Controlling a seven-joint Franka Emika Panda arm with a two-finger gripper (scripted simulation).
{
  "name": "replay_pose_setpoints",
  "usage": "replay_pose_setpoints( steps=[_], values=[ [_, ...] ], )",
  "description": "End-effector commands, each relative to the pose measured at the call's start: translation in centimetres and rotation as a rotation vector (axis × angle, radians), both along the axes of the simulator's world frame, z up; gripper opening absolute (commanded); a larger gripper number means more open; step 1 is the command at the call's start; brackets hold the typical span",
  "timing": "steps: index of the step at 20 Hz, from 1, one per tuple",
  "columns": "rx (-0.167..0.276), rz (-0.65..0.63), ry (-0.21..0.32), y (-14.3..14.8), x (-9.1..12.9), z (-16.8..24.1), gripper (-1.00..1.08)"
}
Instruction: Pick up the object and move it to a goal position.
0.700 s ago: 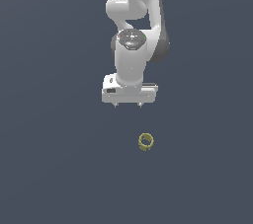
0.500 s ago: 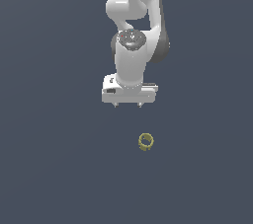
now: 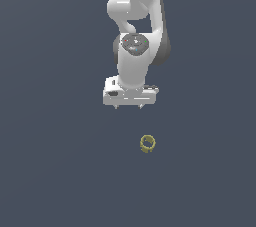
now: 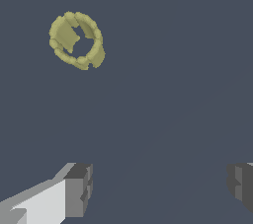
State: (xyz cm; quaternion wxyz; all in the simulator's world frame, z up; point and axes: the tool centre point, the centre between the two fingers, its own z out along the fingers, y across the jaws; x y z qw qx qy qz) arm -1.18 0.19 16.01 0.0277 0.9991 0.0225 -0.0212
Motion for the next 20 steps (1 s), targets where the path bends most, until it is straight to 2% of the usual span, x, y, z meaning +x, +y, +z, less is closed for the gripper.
replay_pose_setpoints(
  steps=[1,10,20],
  values=[
    [0.000,0.005,-0.001,0.1,0.1,0.0,1.00],
    [0.006,0.096,-0.003,1.5,2.5,-1.0,1.00],
    [0.030,0.308,-0.011,5.0,7.4,-3.8,1.00]
  ],
)
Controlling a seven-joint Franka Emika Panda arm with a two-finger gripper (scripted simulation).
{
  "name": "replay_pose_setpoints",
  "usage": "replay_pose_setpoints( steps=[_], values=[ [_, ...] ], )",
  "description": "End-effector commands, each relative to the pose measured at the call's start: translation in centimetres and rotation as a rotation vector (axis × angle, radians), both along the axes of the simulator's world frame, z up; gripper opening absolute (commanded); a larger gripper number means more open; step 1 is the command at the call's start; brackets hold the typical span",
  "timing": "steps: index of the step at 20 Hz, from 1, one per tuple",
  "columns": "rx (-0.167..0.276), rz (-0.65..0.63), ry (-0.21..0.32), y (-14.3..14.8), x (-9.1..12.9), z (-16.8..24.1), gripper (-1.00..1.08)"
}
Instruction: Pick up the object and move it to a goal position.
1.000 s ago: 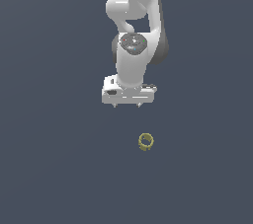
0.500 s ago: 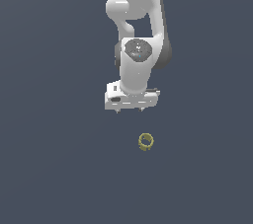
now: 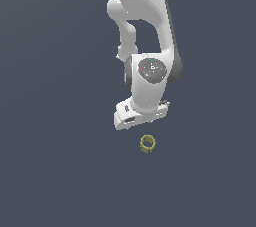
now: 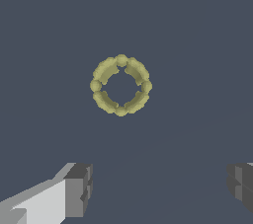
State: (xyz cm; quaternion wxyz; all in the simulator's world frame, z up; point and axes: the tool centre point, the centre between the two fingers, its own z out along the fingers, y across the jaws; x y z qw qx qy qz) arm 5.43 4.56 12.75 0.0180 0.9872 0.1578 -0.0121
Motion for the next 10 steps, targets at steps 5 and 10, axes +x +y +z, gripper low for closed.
replay_pose_setpoints(
  steps=[5,10],
  values=[
    [0.021,0.130,-0.007,2.3,2.8,-2.0,1.00],
    [0.033,0.192,-0.011,3.4,4.0,-3.0,1.00]
  ],
)
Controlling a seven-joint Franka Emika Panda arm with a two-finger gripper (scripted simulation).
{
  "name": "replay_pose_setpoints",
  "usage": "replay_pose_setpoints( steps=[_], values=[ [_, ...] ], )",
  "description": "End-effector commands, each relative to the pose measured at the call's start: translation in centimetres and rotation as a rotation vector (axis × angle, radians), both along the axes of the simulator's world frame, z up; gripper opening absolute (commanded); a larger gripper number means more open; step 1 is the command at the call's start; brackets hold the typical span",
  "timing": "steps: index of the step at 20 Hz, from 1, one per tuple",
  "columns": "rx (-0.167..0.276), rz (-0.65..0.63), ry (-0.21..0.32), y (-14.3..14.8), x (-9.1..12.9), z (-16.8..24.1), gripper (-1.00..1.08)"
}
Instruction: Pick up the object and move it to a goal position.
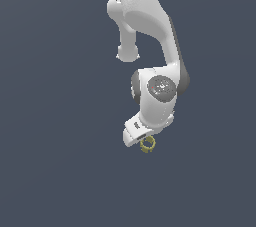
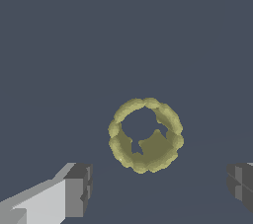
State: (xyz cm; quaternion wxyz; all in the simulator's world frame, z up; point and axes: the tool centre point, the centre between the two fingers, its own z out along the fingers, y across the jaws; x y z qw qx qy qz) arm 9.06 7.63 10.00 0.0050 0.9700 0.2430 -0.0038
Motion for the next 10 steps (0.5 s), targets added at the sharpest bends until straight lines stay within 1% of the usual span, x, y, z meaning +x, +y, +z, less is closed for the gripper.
replay_pose_setpoints(
  steps=[1,6,10],
  values=[
    [0.006,0.027,-0.003,0.45,0.54,-0.42,1.00],
    [0.011,0.052,-0.005,0.90,1.03,-0.87,1.00],
    [0.011,0.051,-0.004,0.89,0.99,-0.93,1.00]
  ],
)
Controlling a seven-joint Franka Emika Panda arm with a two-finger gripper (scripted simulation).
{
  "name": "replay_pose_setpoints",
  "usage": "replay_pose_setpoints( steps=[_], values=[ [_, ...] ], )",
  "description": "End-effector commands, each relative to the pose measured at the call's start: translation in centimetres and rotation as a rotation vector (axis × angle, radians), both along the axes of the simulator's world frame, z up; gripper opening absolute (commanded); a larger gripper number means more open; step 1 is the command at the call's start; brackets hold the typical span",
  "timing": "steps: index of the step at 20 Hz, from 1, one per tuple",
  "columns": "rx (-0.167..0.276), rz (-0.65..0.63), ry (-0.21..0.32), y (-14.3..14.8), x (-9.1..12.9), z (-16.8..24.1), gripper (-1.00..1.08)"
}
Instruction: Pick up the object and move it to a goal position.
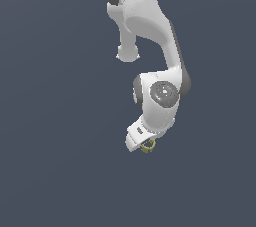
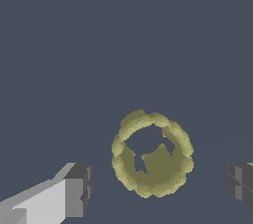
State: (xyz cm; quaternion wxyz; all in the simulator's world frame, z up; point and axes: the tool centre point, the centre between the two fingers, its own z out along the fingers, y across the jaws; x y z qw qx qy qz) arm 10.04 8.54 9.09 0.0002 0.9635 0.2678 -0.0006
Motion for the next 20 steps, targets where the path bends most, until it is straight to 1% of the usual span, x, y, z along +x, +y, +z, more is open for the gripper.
replay_pose_setpoints(
  steps=[1,4,12,18,19,20],
  values=[
    [0.000,0.000,0.000,0.0,0.0,-0.1,1.00],
    [0.000,0.001,0.000,0.0,0.0,-1.0,1.00],
    [0.001,0.003,-0.001,0.0,-0.1,-4.8,1.00],
    [0.001,0.004,-0.001,0.1,0.1,-5.0,1.00],
    [0.001,0.004,-0.001,0.1,0.1,-5.0,-1.00],
    [0.001,0.004,-0.001,0.1,0.1,-5.0,-1.00]
  ],
)
